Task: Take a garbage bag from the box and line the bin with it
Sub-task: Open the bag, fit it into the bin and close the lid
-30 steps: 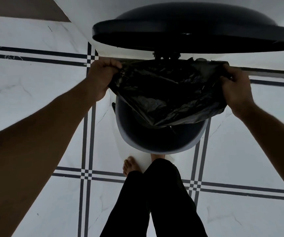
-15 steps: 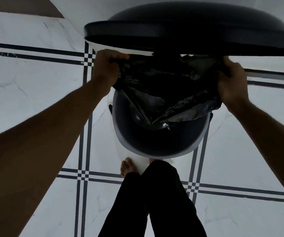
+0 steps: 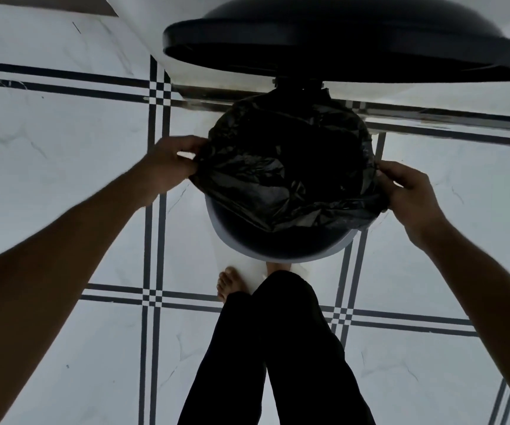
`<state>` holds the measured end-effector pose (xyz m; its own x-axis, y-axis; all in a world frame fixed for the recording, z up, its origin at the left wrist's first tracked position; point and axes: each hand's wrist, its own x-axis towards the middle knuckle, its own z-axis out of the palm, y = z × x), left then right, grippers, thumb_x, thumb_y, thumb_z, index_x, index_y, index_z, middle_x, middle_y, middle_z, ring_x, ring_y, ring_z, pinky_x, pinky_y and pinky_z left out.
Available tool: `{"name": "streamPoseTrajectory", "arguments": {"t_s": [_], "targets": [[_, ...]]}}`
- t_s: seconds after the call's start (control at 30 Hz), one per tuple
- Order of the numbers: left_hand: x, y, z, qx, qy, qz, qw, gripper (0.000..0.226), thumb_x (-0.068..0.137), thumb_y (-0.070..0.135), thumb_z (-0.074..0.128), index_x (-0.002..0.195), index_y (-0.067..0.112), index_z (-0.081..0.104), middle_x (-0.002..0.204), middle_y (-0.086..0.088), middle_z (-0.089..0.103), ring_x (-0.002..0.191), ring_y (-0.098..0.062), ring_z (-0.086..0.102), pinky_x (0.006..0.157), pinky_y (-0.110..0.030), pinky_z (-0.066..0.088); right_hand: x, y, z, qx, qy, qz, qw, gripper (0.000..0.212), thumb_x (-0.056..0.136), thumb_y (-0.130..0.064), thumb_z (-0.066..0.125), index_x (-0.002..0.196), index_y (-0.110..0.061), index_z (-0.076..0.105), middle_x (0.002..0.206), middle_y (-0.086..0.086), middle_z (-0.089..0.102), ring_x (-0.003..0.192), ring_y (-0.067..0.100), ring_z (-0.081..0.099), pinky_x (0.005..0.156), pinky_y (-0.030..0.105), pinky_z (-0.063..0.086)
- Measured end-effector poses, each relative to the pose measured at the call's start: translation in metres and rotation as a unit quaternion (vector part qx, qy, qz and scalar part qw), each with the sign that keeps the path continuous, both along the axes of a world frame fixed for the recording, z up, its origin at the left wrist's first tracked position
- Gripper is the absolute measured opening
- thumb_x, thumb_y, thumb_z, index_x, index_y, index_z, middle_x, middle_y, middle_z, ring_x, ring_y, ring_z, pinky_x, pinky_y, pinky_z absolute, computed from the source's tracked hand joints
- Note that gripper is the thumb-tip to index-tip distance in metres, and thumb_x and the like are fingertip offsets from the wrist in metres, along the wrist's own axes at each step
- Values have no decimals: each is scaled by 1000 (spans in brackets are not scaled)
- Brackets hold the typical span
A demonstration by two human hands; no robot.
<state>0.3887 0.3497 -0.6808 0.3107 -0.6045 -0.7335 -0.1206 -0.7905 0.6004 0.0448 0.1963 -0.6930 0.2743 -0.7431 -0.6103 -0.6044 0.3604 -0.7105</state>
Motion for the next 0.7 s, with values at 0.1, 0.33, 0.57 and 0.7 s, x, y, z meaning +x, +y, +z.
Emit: {"name": "streamPoseTrajectory", "arguments": {"t_s": [0.1, 0.33, 0.57, 0.7], "targets": [[-11, 22, 4, -32, 12, 66, 997, 35, 88, 3, 65, 113, 27, 67, 103, 1, 67, 77, -10, 66, 79, -26, 52, -4, 10, 7, -39, 0, -17, 999, 33, 95, -3, 58, 123, -18, 67, 100, -4, 68, 90, 9, 64, 74, 20, 55], [-48, 55, 6, -53, -34, 173, 983, 41, 77, 7, 76, 109, 19, 54, 87, -6, 67, 67, -19, 68, 67, -37, 60, -19, 59, 15, -63, 24, -92, 993, 51, 77, 14, 60, 99, -28, 42, 102, -3, 58, 85, 21, 67, 69, 44, 61], [-63, 55, 10, -29, -20, 267, 963, 48, 79, -22, 39, 66, 13, 69, 79, -9, 70, 85, -26, 69, 79, -32, 60, -21, 82, 18, 49, -10, -103, 993, 29, 89, 13, 53, 77, -10, 64, 82, 9, 65, 73, 17, 68, 67, 32, 62], [-64, 52, 14, 41, 117, 417, 900, 35, 87, -8, 43, 78, 10, 72, 95, -9, 73, 87, -21, 70, 82, -29, 59, -25, 77, 20, 113, -19, -113, 987, 28, 87, 14, 54, 77, -10, 63, 82, 10, 66, 72, 18, 70, 70, 28, 61]]}}
